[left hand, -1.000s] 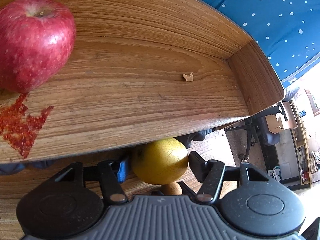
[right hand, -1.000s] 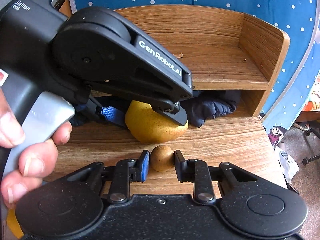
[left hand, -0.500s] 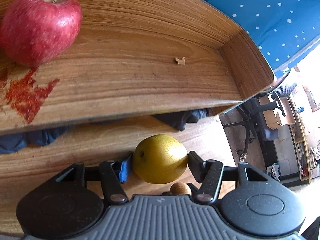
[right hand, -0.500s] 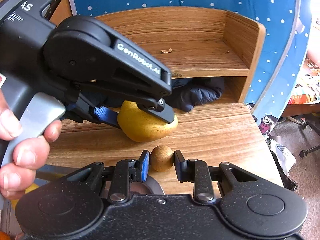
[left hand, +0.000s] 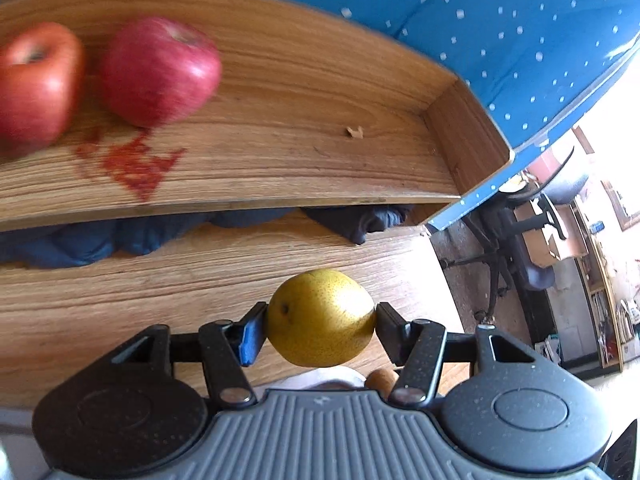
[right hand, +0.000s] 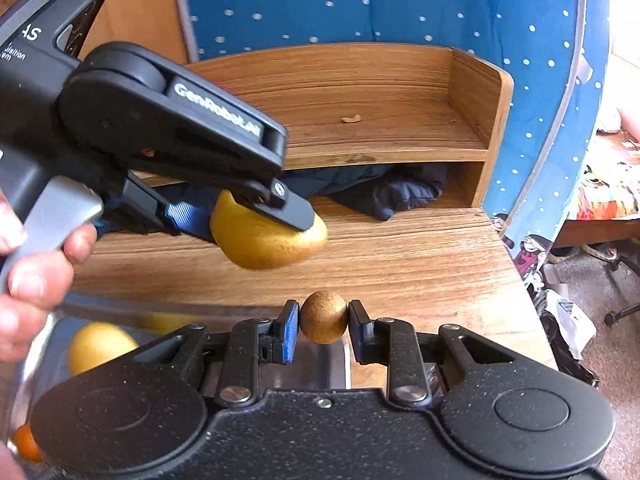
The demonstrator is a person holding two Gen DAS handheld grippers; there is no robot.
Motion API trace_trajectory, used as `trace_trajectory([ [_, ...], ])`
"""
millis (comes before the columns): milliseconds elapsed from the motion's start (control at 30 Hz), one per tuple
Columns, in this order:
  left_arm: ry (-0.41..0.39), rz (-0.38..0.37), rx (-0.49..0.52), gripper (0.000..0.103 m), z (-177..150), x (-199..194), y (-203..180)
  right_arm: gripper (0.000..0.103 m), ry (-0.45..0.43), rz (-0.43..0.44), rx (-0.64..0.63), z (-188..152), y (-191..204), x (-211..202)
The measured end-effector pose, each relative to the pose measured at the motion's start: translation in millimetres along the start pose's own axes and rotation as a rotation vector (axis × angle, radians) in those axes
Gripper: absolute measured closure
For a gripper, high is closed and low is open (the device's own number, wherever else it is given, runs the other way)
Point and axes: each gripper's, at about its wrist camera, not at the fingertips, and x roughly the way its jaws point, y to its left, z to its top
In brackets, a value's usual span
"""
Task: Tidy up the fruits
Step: 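Carry the pear and brown fruit onto the tray and open both grippers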
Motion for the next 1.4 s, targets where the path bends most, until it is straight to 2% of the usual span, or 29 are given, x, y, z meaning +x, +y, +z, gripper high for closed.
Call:
trace_trajectory([
  [267, -0.054, 0.074, -0.06, 0.042, -26.8, -45.1, 24.2, 0.075, 0.015, 0.067, -0.032, -16.4, 14.7, -11.1],
  [567, -0.062, 0.109, -0.129, 0.042, -63.9, -64.6, 46.2, 0.075, 0.046, 0.084, -0.066, -20.3, 22.7, -14.7],
  [867, -0.049, 0.107, -0.078, 0.042, -68.9, -60.2, 41.4, 0.075, 0.076, 0.065, -0.052, -24.9, 25.4, -12.2],
  [1400, 0.025, 0.115, -0.012, 0.043, -65.7, -41.6, 37.9, 0.075, 0.088, 0.016, 0.019, -33.1, 20.3, -15.3],
])
